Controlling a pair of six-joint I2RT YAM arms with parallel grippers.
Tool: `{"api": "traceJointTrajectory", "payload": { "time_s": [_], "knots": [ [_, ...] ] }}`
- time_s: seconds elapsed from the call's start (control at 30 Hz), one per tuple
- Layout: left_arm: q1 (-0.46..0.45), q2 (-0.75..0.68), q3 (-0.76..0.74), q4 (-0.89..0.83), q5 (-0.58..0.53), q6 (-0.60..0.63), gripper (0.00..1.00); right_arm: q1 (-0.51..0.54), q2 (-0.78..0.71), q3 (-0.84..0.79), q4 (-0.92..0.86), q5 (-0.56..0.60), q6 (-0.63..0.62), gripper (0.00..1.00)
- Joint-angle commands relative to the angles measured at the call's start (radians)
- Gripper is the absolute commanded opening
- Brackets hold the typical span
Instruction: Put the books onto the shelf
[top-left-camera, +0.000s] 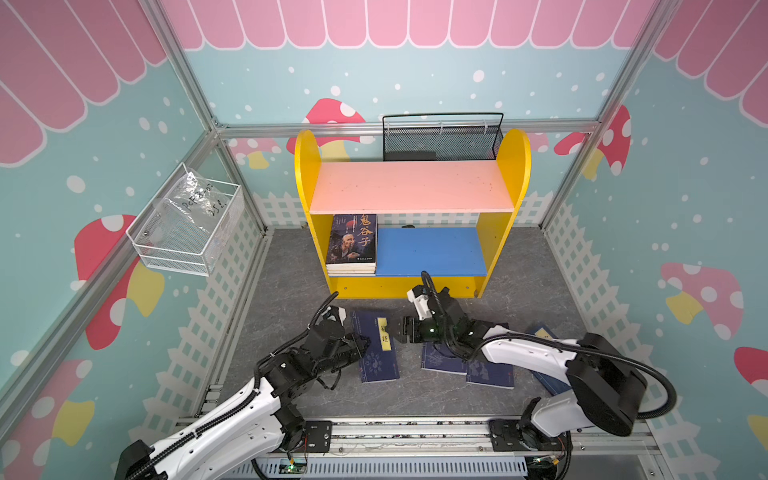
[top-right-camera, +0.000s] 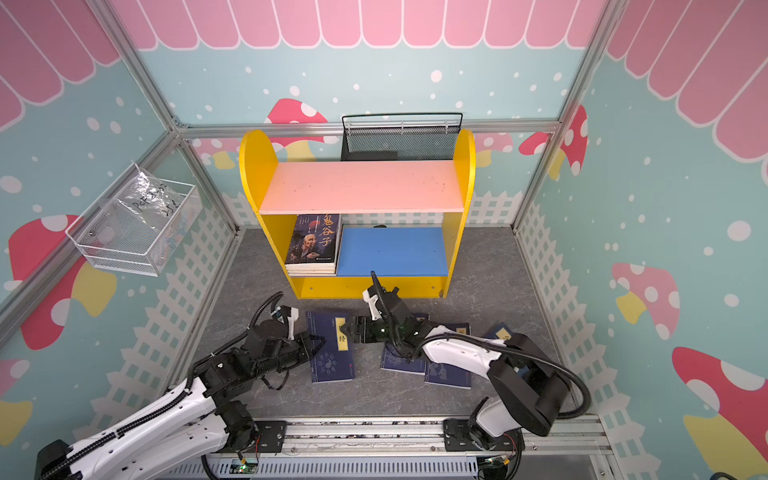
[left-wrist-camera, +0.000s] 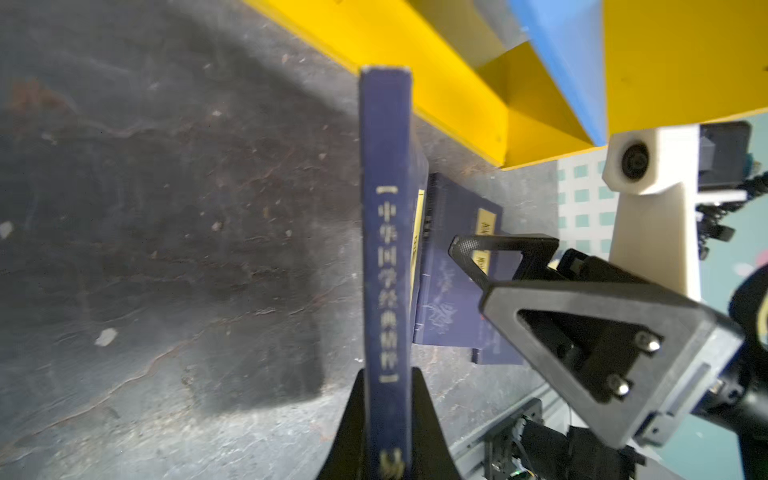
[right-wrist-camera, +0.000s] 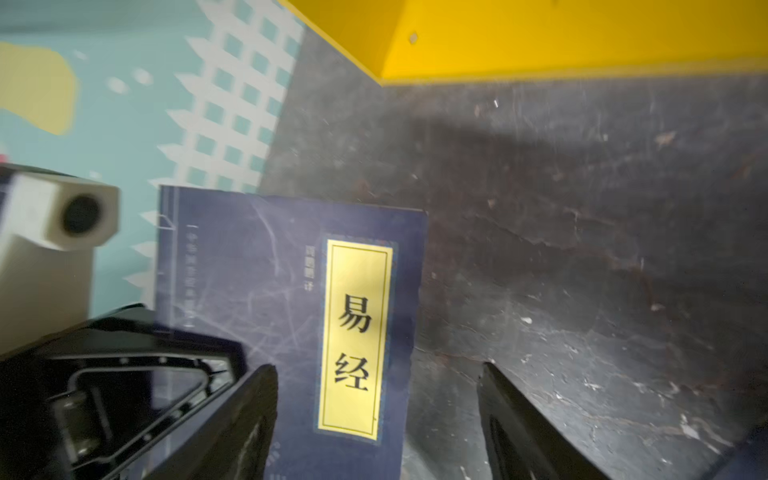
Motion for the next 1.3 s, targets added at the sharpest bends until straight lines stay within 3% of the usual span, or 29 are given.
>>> {"api": "traceJointTrajectory", "payload": {
  "time_s": [0.0, 0.13, 0.23, 0.43, 0.73, 1.0, 1.27],
  "knots": [
    [0.014, -0.041, 0.143, 0.007, 0.076, 0.128, 0.0, -0.036, -0.124, -0.051, 0.069, -0.118, -0.084, 0.82],
    [0.033, -0.028, 0.28, 0.003, 0.154, 0.21, 0.0, -0.055, -0.259, -0.078, 0.106, -0.218, -0.111, 0.9],
    [0.047, 0.002, 0.344, 0.048, 0.234, 0.237, 0.0, -0.055, -0.31, -0.091, 0.134, -0.279, -0.097, 0.9],
    [0.076, 0.073, 0.408, 0.196, 0.424, 0.257, 0.0, -0.056, -0.362, -0.207, 0.402, -0.364, 0.012, 0.86],
    [0.113, 0.128, 0.421, 0.279, 0.575, 0.268, 0.0, -0.069, -0.391, -0.305, 0.608, -0.41, 0.136, 0.7],
    [0.13, 0.141, 0.422, 0.289, 0.593, 0.272, 0.0, -0.095, -0.399, -0.343, 0.659, -0.41, 0.191, 0.44],
    [0.135, 0.164, 0.421, 0.301, 0.626, 0.268, 0.0, -0.098, -0.371, -0.34, 0.756, -0.434, 0.208, 0.35]
  ]
}}
